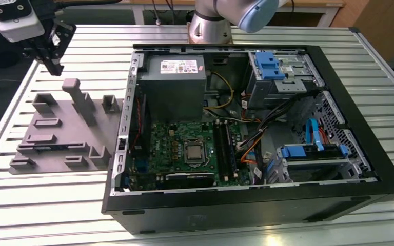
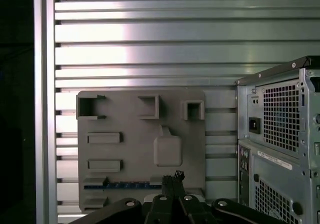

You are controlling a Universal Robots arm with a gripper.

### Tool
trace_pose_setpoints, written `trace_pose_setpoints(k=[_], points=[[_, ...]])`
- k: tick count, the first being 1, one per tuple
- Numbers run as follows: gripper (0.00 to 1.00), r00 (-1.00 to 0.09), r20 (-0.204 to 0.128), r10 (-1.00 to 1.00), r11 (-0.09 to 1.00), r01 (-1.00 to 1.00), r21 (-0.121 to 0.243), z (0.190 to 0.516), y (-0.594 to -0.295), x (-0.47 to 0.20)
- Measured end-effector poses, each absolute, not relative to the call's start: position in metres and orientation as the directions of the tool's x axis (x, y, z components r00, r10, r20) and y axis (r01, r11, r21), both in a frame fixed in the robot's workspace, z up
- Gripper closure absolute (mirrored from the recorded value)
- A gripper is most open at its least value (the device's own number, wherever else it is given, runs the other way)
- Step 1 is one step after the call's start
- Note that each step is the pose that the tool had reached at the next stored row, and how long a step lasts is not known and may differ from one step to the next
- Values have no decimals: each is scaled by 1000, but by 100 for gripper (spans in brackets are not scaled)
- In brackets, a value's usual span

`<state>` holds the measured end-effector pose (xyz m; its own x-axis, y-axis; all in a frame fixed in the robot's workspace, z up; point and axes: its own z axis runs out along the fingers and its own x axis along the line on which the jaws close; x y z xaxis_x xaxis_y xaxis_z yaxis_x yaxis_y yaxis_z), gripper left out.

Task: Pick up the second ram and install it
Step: 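Pick up the second ram and move it above second insertion slot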

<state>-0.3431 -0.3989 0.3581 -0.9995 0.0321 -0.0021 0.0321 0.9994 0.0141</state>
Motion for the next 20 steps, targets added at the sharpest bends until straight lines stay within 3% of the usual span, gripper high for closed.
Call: trace_pose_setpoints(k=[20], points=[[89,-999,-2,32,999,32,14,358,-399,-379]])
